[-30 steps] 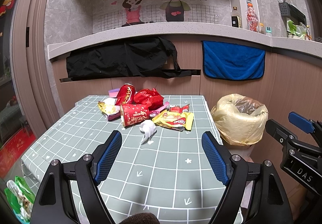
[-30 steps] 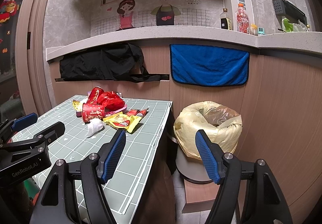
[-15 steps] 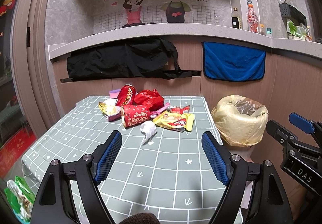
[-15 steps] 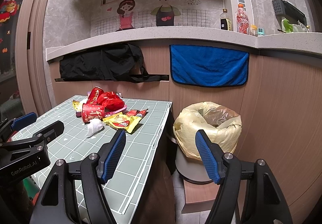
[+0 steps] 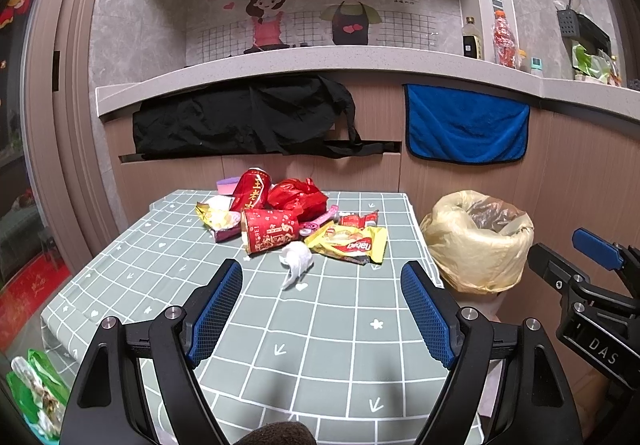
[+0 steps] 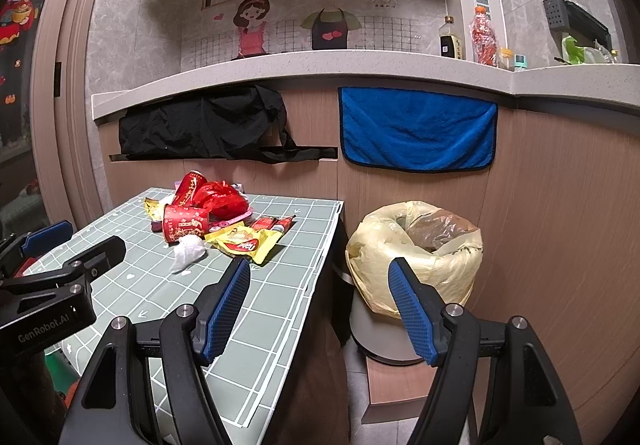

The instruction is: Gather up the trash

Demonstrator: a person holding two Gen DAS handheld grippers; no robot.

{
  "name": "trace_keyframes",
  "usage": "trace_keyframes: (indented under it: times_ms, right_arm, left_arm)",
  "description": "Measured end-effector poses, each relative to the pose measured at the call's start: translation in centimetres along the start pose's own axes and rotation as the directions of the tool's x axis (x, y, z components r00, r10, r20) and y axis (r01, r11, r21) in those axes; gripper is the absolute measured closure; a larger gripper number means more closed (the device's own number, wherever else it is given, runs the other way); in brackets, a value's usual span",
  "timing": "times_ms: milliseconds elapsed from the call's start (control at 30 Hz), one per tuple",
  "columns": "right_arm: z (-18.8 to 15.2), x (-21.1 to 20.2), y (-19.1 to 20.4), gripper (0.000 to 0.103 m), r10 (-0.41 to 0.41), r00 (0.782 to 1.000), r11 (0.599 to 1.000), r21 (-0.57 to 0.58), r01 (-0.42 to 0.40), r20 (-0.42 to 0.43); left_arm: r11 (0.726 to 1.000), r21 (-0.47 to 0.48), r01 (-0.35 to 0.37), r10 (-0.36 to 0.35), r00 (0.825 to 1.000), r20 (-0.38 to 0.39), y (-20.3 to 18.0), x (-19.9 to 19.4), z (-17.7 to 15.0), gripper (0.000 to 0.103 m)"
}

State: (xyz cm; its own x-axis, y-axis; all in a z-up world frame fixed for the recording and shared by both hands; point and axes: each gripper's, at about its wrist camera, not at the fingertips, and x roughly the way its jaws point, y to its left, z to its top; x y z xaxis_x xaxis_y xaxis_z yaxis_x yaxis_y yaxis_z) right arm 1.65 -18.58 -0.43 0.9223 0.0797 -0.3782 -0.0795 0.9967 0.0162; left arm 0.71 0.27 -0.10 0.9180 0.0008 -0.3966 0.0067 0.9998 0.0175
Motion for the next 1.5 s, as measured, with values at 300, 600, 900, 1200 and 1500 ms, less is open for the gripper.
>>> trace_keyframes:
  times_ms: [300, 600, 900, 1200, 1500]
  right_arm:
    - [2.5, 3.7, 0.9, 0.034, 0.052, 0.999, 0.997, -0.055, -0.052, -0.008]
    - [6.0, 12.2, 4.4, 0.034, 0.2, 0.977, 0.961, -0.179, -0.209, -0.069]
    - [4.9, 21.7, 8.3, 0.035, 0.318, 0.913, 0.906, -0.203, -0.372, -0.254]
    - [3.6, 24.3, 11.9, 0.038, 0.355, 0.864, 0.839, -0.287, -0.463, -0.356]
    - [2.8, 29.8, 10.6, 0.038, 0.32, 0.823, 0.845, -0.252, -0.472, -0.469]
  left_arm:
    - [0.996, -0.083, -0.014, 0.011, 0.999, -0.041, 4.6, 4.0, 3.0, 0.022]
    - [0.99, -0.142, 0.009, -0.021, 0.997, -0.078, 13.2, 12.9, 6.6, 0.022]
    - [0.97, -0.22, 0.101, -0.148, 0.967, -0.206, 17.9, 21.3, 5.3, 0.022]
    - [0.964, -0.249, 0.097, -0.161, 0.954, -0.251, 19.2, 23.6, 4.0, 0.021]
    - [0.949, -0.277, 0.152, -0.245, 0.907, -0.344, 17.8, 25.1, 3.1, 0.022]
